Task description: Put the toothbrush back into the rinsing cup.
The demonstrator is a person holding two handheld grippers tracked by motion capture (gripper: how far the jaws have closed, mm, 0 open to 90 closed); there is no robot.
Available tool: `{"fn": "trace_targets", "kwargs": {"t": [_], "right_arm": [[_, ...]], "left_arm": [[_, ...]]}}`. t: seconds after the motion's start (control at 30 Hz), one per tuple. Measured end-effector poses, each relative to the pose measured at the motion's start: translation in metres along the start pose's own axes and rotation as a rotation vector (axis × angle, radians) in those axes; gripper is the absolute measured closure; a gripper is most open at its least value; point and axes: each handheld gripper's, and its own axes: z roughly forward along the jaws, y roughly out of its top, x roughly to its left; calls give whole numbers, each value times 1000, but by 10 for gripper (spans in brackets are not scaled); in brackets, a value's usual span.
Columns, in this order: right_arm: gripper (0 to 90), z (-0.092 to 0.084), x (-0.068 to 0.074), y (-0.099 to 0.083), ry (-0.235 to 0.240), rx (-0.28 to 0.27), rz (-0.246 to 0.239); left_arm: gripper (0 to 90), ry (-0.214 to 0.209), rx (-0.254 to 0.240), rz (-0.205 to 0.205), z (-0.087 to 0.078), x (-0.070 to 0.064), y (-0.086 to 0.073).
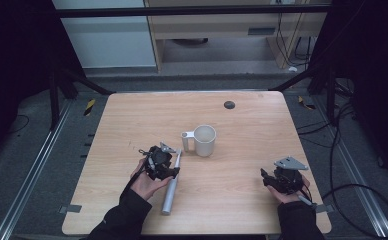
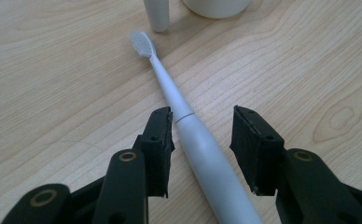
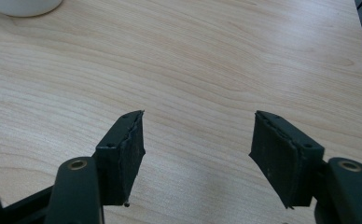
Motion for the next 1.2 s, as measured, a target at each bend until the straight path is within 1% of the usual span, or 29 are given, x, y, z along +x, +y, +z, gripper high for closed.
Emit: {"fn": "trace_targets", "kwargs": {"t": [0.23,0.33,0.37,0.43,0.5,0.53,0.7,0.93,1.2], "right_arm": [[345,1,0,0,3,2,-3],[345,1,1,0,3,6,-5],[345,1,1,0,3,8,-6],[344,1,1,0,4,9,-4],[344,2,1,0,5,12,-8],[344,2,1,0,4,13,-11],[343,2,1,0,7,19,-14],[342,3,1,0,8,24,-13],[342,3,2,0,10,26,-13]], "left_arm": [[572,1,34,-9,8,-2,-1],[573,7,51,-6,11,-2,-2],[573,7,51,-12,12,-3,-3],[573,7,60,-9,14,-3,-4],[572,7,63,-17,16,-4,-5],[571,6,70,-12,17,-4,-5],[569,8,88,-18,21,-4,-7],[570,8,107,-26,27,-5,-9],[575,-3,116,-32,27,-3,-8]]}}
